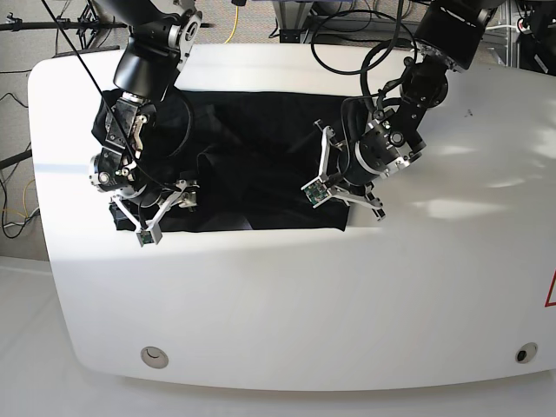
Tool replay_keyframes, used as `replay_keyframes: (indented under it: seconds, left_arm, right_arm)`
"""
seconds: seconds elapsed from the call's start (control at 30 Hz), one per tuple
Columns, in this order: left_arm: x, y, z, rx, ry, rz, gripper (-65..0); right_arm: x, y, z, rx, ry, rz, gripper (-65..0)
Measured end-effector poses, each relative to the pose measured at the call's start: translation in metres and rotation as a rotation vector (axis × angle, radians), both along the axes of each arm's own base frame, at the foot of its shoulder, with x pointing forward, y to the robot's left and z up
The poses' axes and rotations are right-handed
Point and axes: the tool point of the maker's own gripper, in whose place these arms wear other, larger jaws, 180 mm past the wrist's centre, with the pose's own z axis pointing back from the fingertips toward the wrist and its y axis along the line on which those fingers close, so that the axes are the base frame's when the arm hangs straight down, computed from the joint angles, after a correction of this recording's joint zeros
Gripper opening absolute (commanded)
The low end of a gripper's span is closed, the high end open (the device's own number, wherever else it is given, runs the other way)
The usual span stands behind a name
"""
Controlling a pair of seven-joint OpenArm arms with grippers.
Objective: Fold the T-shirt properly
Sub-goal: 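Lower the left gripper onto the folded edge and grasp the black fabric, then drag the grasped fabric with the left gripper toward the right gripper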
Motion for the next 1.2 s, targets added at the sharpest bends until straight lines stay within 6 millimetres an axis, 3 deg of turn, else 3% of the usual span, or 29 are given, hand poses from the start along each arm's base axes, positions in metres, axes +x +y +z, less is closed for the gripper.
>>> replay_keyframes:
  seconds: [0.3,0.43,0.73,1.0,1.2]
  left_arm:
    - [0.003,0.008,-0.023,0.014,0.052,0.018,-64.9]
    - [0.006,0.007,-0.018,0.01,0.037,0.016,-64.9]
    - [0.005,-0.008,0.018,-0.032,-0.048,-0.016,-64.9]
    - [0.01,-0.019,0.025,-0.035,-0.044,-0.005,-64.9]
    - [0.002,-0.031,0.022,0.009,-0.003,-0.076,-64.9]
  right_arm:
    - [0.0,0.0,0.0,0.0,0.0,0.0,-5.9]
    - [0.0,0.0,0.0,0.0,0.0,0.0,-5.9]
    - [0.0,0.0,0.0,0.0,0.0,0.0,-5.9]
    - [0.0,0.0,0.0,0.0,0.0,-0.002,-5.9]
    - [0.0,0.0,0.0,0.001,0.0,0.0,-5.9]
